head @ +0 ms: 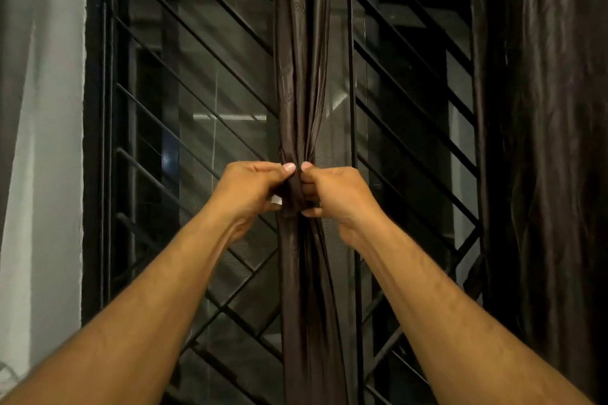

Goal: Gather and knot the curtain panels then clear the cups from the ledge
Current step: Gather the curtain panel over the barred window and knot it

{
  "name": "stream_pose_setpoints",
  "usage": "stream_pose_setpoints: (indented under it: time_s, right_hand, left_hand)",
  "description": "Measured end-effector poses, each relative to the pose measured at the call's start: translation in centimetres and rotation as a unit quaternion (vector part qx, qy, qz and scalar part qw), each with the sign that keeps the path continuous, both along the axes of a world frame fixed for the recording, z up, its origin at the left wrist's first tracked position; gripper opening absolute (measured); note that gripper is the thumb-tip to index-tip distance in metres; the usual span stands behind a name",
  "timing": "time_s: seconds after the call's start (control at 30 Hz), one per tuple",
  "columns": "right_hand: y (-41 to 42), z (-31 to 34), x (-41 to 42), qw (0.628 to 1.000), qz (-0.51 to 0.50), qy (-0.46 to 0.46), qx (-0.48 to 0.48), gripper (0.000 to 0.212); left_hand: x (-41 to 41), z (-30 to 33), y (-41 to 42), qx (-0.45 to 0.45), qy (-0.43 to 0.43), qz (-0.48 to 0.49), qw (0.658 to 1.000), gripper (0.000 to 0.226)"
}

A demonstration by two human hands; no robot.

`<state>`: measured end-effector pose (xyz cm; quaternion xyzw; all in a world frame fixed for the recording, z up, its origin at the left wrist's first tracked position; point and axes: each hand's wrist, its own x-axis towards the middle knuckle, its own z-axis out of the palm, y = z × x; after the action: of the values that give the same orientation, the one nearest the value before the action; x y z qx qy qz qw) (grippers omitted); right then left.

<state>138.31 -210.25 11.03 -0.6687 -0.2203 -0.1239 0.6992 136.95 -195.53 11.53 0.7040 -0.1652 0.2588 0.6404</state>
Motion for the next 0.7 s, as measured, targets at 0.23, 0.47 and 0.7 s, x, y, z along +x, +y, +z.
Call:
stream_pose_setpoints:
  time_s: [0.23,0.47,0.7]
  right_hand:
    - [0.6,-0.3,-0.9,1.000,0.021,0.000,0.007,0.022]
    - [0.3,-0.7,-2.2,0.999,-0.010,-0.030,-0.028,0.022]
    - [1.5,-1.8,-2.5,0.984,-0.104,-0.092,-0.108,0.014]
  left_hand:
    - [0.0,-0.6,2.0,0.030,0.023,-0.059,0.998,0.028]
    - [-0.2,-0.2,2.3,0.052,-0.001,-0.045,0.998,0.024]
    - [-0.9,1.3,0.2,-0.058,0.038,-0.034,0.997,0.018]
